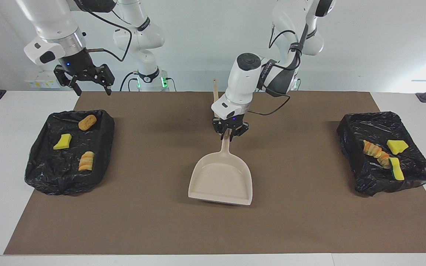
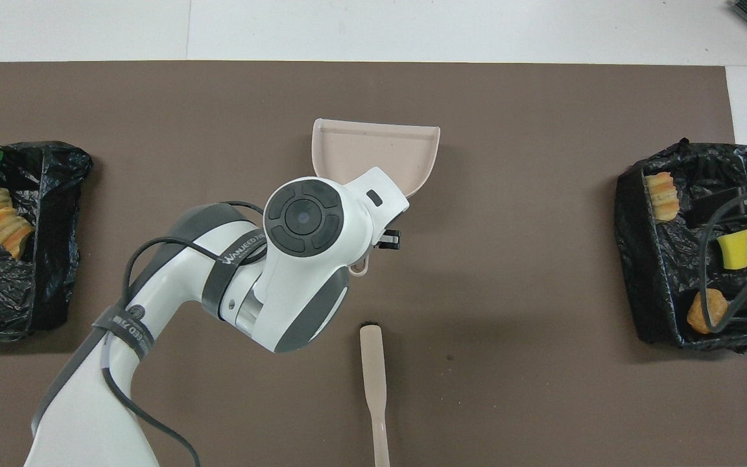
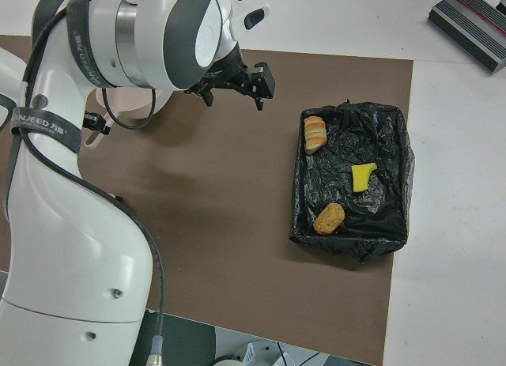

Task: Sweep and dump trash in bin
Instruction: 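Bring the empty dustpan back to the table center with the left gripper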

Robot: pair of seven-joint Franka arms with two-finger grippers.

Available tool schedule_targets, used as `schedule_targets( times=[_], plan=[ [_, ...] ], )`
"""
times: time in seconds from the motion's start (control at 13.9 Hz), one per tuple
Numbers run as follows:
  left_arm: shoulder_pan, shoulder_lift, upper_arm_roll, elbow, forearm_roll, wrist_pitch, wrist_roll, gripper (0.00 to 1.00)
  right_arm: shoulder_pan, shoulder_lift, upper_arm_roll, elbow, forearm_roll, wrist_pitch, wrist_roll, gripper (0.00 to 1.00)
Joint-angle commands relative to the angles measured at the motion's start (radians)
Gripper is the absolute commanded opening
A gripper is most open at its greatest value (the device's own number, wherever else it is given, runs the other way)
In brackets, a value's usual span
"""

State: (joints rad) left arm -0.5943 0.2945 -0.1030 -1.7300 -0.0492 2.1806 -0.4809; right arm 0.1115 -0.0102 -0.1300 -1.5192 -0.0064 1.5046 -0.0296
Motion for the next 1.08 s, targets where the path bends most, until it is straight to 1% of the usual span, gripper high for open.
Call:
schedule_targets(
  times=[0.0, 0.07, 0.22, 0.43, 0.51, 0.87, 0.94, 1.01],
  plan=[
    [-0.036, 0.006, 0.022, 0.007, -0.017, 0.018, -0.015, 0.0, 0.0, -0.005, 0.0, -0.001, 0.016, 0.006, 0.016, 1.0],
    [-0.041, 0.023, 0.022, 0.003, -0.017, 0.018, -0.019, 0.0, -0.004, -0.005, 0.0, -0.001, 0.016, 0.008, 0.016, 1.0],
    [-0.053, 0.022, 0.022, -0.026, -0.017, 0.03, -0.054, 0.0, -0.009, -0.005, 0.0, -0.001, 0.016, 0.008, 0.016, 1.0],
    [-0.061, 0.032, 0.023, -0.028, -0.014, 0.03, -0.128, 0.0, -0.009, -0.005, 0.0, -0.001, 0.016, 0.008, 0.016, 1.0],
    [-0.07, 0.049, 0.023, -0.028, -0.008, 0.033, -0.128, 0.0, -0.009, -0.005, 0.0, -0.001, 0.016, 0.006, 0.016, 1.0],
    [-0.07, 0.052, 0.023, -0.031, -0.005, 0.018, -0.13, 0.0, -0.009, -0.005, 0.0, -0.001, 0.014, 0.008, 0.016, 1.0],
    [-0.07, 0.052, 0.022, -0.031, -0.008, 0.036, -0.143, 0.07, -0.009, -0.005, 0.0, -0.001, 0.014, 0.006, 0.016, 1.0],
    [-0.07, 0.054, 0.022, -0.029, -0.017, 0.056, -0.219, 0.74, -0.009, -0.005, 0.0, -0.001, 0.016, 0.008, 0.016, 1.0]
  ],
)
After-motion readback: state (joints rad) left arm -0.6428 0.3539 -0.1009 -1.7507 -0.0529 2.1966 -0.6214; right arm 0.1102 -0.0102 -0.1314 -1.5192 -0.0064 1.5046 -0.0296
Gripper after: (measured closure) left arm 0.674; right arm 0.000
